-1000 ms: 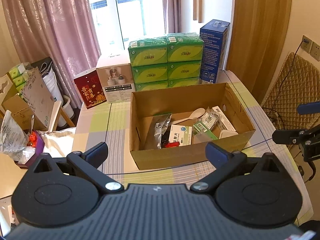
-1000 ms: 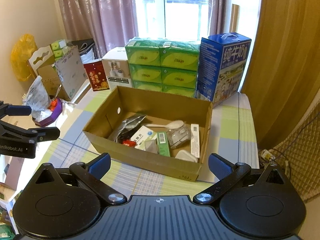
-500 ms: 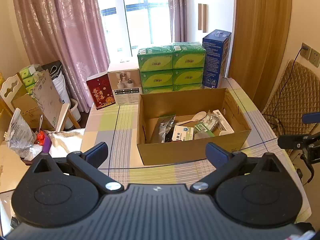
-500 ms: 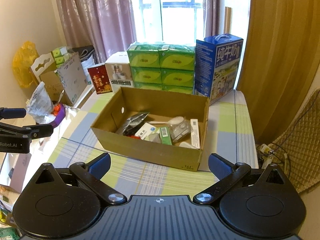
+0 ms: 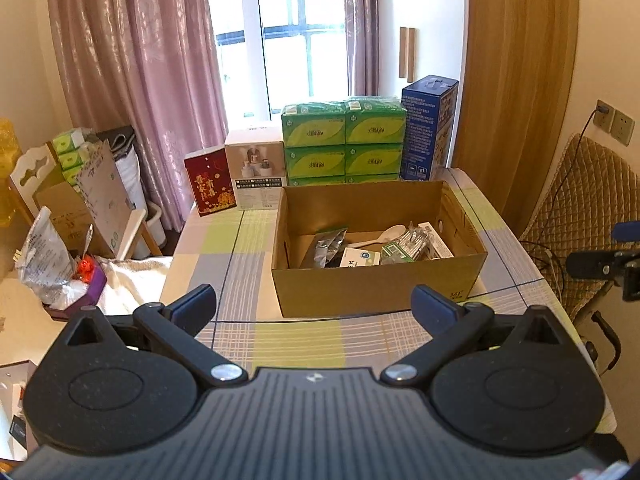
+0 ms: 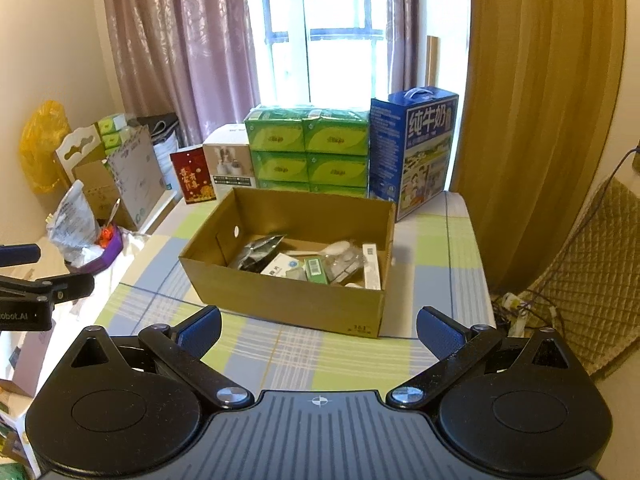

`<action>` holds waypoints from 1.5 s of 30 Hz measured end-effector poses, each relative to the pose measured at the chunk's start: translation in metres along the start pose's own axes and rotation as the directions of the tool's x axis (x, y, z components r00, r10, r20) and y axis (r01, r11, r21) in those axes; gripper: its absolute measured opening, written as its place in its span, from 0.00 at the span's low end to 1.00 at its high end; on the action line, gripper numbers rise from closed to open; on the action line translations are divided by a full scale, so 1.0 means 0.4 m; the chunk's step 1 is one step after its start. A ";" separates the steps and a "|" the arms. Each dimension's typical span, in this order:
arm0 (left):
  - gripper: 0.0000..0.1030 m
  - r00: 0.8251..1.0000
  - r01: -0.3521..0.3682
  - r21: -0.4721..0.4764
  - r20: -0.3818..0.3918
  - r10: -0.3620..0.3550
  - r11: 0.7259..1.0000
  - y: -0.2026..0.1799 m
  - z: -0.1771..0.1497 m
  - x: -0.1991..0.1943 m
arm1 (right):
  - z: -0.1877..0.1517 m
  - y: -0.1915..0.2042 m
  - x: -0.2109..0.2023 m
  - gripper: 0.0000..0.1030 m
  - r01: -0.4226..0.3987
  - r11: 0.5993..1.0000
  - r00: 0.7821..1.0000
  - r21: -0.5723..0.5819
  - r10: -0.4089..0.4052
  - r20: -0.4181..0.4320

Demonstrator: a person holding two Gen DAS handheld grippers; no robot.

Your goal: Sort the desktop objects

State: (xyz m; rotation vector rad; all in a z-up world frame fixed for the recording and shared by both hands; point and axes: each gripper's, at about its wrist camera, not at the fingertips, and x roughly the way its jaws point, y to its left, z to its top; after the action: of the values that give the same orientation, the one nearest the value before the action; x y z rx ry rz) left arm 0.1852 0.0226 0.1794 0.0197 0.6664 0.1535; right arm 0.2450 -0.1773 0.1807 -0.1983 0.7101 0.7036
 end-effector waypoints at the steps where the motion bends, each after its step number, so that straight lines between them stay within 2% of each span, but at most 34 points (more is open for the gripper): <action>1: 0.99 1.000 -0.002 0.003 0.006 0.002 1.000 -0.001 -0.006 -0.007 | -0.006 -0.001 -0.007 0.98 0.001 1.000 1.000 0.002 -0.001 0.005; 9: 0.99 0.999 0.007 -0.006 0.036 -0.007 1.000 -0.017 -0.047 -0.063 | -0.068 -0.006 -0.053 0.98 0.011 0.999 0.999 0.035 -0.013 0.043; 13: 0.99 0.999 -0.011 -0.007 0.047 0.011 1.000 -0.020 -0.072 -0.078 | -0.092 -0.004 -0.067 0.98 0.012 0.999 0.999 0.030 -0.014 0.048; 21: 0.99 0.999 0.011 -0.032 0.033 -0.010 0.999 -0.026 -0.125 -0.097 | -0.147 0.009 -0.100 0.98 0.046 0.999 0.997 0.022 -0.047 0.068; 29: 0.99 1.000 0.010 -0.057 0.022 -0.009 0.998 -0.037 -0.180 -0.113 | -0.209 0.010 -0.111 0.98 0.040 0.996 0.998 0.075 -0.043 0.049; 45: 0.99 1.000 0.013 -0.034 -0.024 -0.014 0.999 -0.079 -0.252 -0.115 | -0.285 0.020 -0.134 0.98 0.064 0.995 0.997 0.075 -0.067 0.035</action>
State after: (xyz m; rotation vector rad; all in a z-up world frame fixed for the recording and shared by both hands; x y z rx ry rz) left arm 0.0917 -0.0187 0.1261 -0.0196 0.6878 0.1524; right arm 0.1504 -0.2443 0.1309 -0.1394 0.6892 0.6154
